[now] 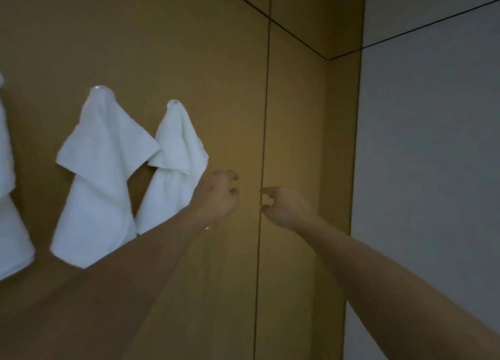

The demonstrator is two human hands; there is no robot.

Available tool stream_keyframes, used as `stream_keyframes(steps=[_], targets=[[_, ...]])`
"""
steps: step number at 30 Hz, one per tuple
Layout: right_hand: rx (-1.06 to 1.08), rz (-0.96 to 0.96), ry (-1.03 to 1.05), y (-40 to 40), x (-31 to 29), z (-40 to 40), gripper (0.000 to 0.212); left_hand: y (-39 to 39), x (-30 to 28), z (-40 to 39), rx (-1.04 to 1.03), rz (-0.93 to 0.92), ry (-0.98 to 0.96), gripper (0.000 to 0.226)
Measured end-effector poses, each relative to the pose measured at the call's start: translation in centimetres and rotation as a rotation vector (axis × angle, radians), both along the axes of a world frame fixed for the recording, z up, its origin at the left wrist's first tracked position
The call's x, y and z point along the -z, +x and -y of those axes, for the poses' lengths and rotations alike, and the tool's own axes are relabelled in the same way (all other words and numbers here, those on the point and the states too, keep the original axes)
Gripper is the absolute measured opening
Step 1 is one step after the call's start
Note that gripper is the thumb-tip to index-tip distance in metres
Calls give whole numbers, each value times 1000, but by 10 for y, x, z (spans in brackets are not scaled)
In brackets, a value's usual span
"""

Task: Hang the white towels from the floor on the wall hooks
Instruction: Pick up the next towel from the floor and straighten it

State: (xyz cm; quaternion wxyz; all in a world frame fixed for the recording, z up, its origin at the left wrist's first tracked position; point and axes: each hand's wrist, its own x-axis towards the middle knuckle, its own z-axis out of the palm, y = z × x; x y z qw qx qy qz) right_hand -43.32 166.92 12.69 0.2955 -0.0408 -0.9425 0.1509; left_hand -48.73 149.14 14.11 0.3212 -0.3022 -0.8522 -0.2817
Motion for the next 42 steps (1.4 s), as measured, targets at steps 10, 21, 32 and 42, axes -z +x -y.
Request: stream_keyframes(steps=[10,21,32,42], targets=[[468,87,56,228,30,-141,59,149,38,-192,430,18,-115,37],[1035,246,-106,620,129,-253,66,474,130,-383,965,91,-370,49],[1512,326,-395,960,236,-218,68,824,240,-458,1457,151,-632,53],[1891,256,-728,1161,335,-164,66,1072,352,-474,1839,92,-900,55]])
